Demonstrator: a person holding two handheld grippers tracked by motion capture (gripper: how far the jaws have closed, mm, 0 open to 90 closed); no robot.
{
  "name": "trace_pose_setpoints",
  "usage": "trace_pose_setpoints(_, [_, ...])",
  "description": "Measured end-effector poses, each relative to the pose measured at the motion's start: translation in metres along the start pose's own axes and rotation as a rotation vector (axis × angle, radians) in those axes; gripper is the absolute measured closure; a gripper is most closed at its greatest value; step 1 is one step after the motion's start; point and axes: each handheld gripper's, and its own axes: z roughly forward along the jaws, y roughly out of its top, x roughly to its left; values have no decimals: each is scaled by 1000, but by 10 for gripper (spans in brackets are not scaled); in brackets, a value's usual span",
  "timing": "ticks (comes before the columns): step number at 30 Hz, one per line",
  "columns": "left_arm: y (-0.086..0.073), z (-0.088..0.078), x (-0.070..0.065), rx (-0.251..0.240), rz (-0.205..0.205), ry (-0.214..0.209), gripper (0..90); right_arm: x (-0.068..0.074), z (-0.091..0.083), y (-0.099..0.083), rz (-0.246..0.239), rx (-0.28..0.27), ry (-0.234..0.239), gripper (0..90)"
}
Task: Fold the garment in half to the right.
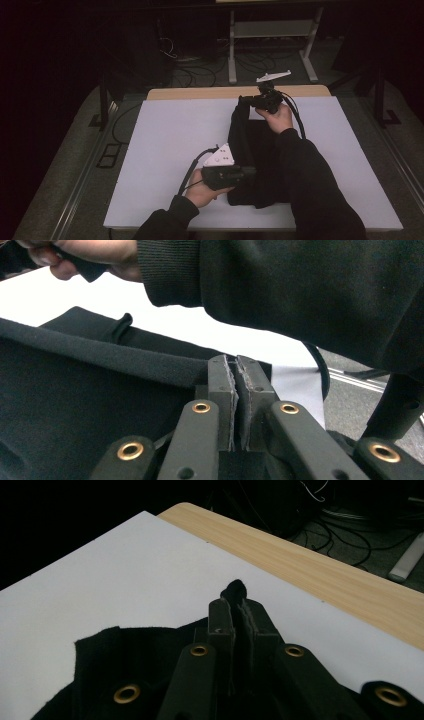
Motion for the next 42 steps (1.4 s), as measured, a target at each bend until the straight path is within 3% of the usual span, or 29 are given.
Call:
trace_pose_setpoints(10, [6,25,-2,28,7,-31,845,-17,-13,-15,34,-9,-14,826])
trace_pose_setpoints(32, [8,67,-4,67,-18,-60,845,-56,-27,-55,148,-5,-23,824])
trace_pose_setpoints(42, [7,82,-4,95,-19,-72,845,-65,-27,-64,159,12,-32,823])
